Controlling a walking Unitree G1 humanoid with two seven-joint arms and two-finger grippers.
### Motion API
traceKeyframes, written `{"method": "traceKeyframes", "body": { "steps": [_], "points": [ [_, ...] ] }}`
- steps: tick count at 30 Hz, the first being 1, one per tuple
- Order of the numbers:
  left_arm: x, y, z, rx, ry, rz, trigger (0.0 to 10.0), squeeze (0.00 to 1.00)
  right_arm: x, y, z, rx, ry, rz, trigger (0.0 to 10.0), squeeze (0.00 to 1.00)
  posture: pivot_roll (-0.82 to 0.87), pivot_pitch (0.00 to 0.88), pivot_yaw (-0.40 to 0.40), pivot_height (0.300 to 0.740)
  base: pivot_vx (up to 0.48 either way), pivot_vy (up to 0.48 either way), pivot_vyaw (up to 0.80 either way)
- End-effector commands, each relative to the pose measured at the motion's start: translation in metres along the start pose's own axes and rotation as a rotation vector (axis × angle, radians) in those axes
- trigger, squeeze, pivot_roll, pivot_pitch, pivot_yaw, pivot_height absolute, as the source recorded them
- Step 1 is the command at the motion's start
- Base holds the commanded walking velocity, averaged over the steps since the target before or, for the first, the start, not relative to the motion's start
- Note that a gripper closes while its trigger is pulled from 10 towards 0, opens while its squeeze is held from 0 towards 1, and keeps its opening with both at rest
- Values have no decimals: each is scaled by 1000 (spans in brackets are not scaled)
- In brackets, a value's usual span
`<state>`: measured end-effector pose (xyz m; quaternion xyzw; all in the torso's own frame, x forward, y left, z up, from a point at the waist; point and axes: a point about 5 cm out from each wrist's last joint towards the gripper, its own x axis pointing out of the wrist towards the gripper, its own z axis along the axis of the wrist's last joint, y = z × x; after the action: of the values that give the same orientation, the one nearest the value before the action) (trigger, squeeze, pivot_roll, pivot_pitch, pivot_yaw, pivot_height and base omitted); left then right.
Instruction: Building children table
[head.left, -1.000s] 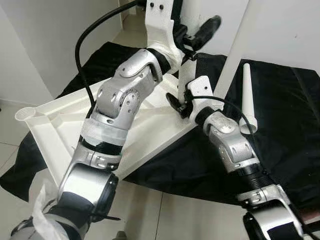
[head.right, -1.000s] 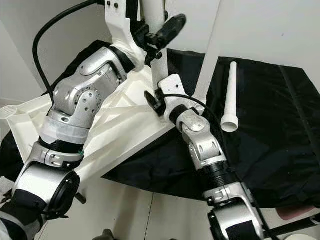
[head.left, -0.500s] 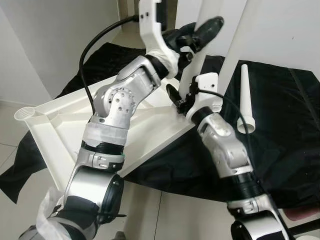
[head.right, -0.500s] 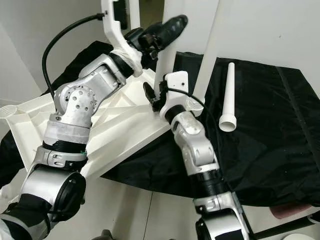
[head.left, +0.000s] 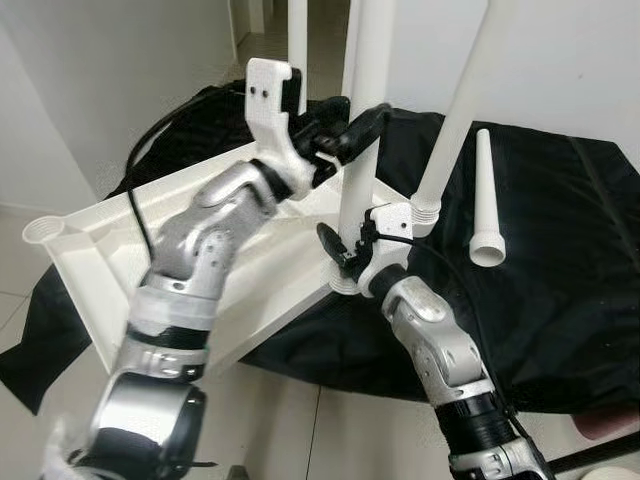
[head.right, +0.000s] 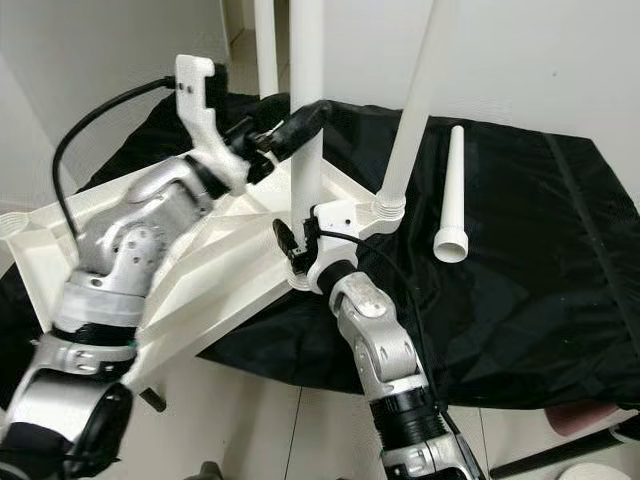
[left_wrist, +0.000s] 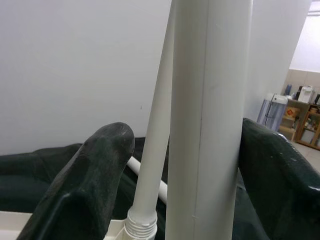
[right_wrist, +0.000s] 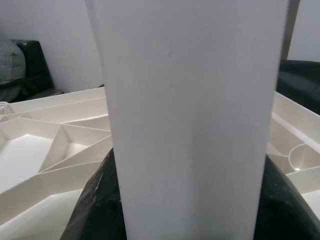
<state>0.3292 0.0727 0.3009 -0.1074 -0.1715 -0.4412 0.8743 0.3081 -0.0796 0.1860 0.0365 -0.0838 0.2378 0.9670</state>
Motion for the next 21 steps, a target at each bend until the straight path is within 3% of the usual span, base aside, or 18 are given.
{"method": "traceKeyframes", "body": {
  "steps": [1,4,6,11,12,13,16,21],
  "points": [
    [-49,61,-7,17,49,470,10000,0,-19,-40,49,-1,-292,-173,10000,0,-6,40,-34,740,0,0,0],
    [-43,54,4,-19,-12,417,10000,0,-20,-47,51,-44,-284,-180,10000,0,-8,41,-27,740,0,0,0],
    [-34,40,16,-56,-74,316,10000,0,-17,-45,53,-36,-288,-170,10000,0,-6,40,-27,740,0,0,0],
    [-30,31,21,-48,-93,259,10000,0,-15,-43,55,-42,-291,-162,10000,0,-6,40,-27,740,0,0,0],
    [-27,21,25,-75,-111,174,10000,0,-13,-41,56,-31,-296,-159,10000,0,-1,41,-28,740,0,0,0],
    [-27,21,25,-75,-111,174,10000,0,-13,-41,56,-31,-296,-159,10000,0,-1,41,-28,740,0,0,0],
    [-30,-12,26,-103,-86,-165,10000,0,-4,-33,61,16,-320,-135,10000,0,-2,45,-20,740,0,0,0],
    [-32,-20,24,-95,-48,-269,10000,0,-3,-34,64,50,-342,-142,10000,0,-3,42,-13,740,0,0,0]
  ]
}}
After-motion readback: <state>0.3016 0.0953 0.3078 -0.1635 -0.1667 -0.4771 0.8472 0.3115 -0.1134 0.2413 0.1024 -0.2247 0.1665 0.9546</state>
